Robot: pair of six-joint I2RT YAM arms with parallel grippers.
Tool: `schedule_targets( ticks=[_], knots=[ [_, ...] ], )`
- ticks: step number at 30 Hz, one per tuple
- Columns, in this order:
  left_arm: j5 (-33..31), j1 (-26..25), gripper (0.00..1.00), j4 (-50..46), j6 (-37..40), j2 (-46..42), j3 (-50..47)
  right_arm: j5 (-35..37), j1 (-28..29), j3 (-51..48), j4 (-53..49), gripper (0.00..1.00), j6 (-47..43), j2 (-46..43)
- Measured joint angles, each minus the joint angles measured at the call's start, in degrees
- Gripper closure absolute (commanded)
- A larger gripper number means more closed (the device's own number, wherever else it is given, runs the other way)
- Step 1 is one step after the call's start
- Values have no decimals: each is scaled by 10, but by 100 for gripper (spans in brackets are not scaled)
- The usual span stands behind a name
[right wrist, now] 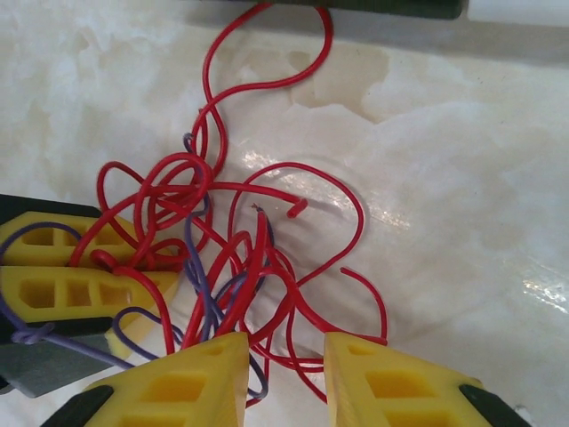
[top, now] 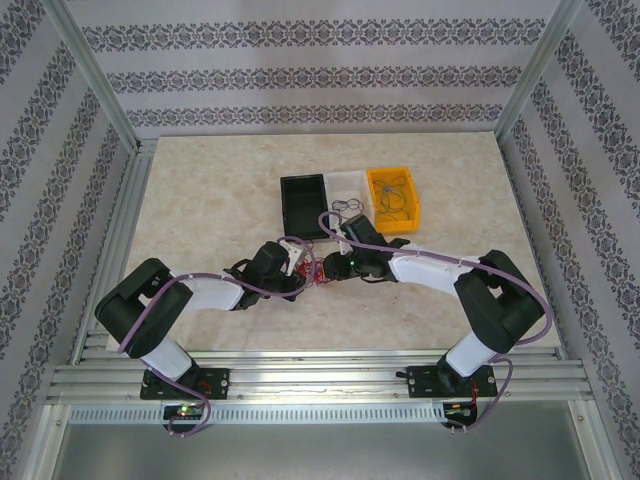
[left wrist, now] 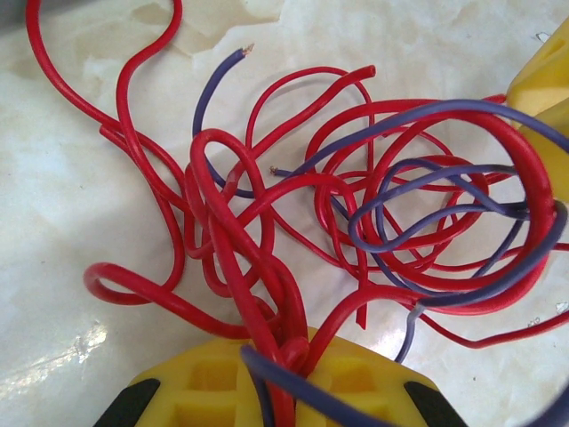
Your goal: Untangle the cables
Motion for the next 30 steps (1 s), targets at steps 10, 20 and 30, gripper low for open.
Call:
schedule_targets(
  ticks=[10,20,30],
  knots=[
    [0,0,100,2,0,0,-1,2,0,-21,13,72,0,-54],
    [0,0,100,5,0,0,-3,-30,0,-28,20,72,0,-24],
    [0,0,100,6,0,0,-3,-38,0,-27,33,69,0,6]
  ],
)
